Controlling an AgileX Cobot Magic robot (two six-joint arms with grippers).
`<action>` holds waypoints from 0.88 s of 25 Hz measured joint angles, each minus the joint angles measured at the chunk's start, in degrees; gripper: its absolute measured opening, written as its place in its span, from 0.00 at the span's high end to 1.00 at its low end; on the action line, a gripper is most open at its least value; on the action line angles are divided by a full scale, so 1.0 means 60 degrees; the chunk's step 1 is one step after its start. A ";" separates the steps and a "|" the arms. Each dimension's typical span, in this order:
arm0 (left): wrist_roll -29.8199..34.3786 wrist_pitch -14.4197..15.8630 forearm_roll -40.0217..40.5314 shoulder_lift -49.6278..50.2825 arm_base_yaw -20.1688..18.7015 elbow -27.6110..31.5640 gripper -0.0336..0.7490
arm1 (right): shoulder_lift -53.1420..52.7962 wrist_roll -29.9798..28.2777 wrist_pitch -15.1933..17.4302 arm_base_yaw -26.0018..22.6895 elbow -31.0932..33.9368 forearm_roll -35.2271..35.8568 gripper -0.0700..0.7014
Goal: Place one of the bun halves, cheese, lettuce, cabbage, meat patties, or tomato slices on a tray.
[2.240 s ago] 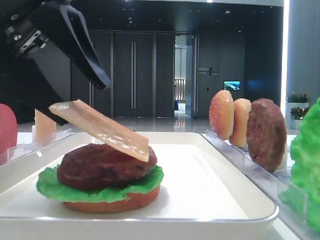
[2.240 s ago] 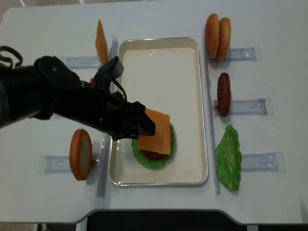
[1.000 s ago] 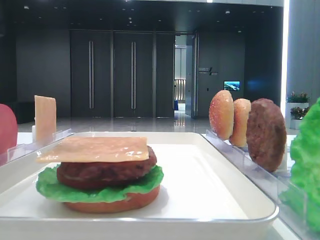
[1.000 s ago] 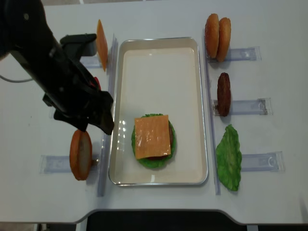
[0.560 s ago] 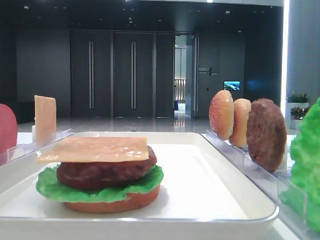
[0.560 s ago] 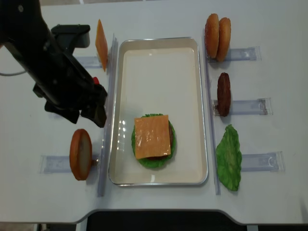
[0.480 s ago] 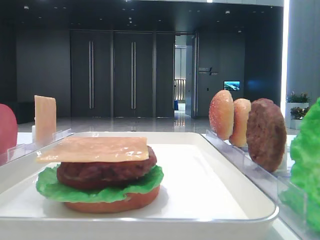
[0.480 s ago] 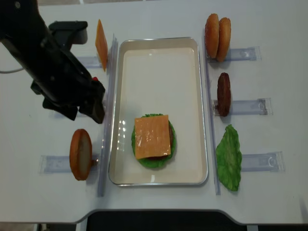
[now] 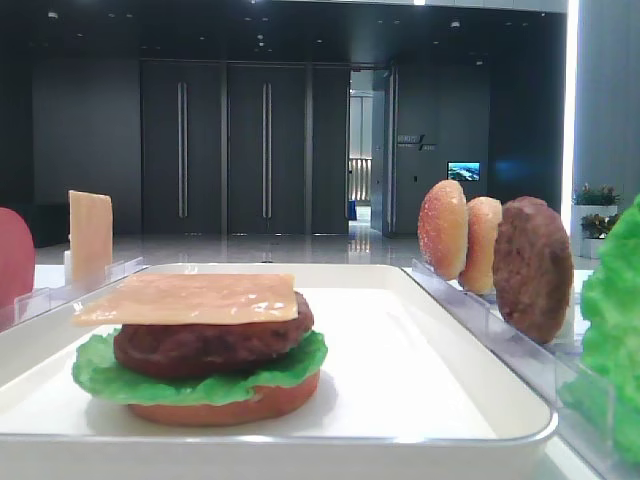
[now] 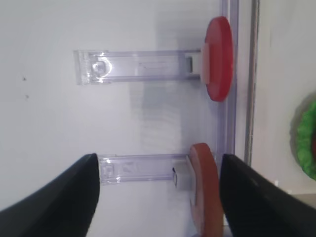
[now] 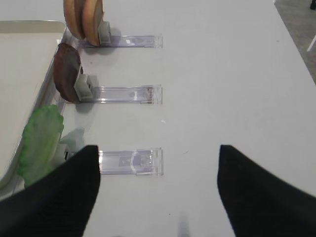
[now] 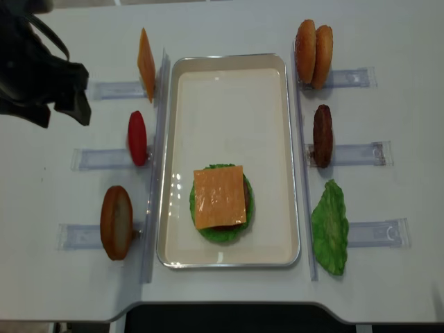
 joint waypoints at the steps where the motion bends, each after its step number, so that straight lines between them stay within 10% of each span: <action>1: 0.0070 0.0000 0.0000 0.0000 0.0216 -0.0097 0.22 | 0.0000 0.0000 0.0000 0.0000 0.0000 0.0000 0.29; 11: 0.1034 0.0043 0.0419 0.0000 0.1724 -0.0453 0.22 | 0.0000 0.0000 0.0000 0.0000 0.0000 0.0000 0.29; 22: 0.1093 0.0043 0.0157 -0.1206 0.1801 0.0272 0.25 | 0.0000 0.0000 0.0000 0.0000 0.0000 0.0000 0.29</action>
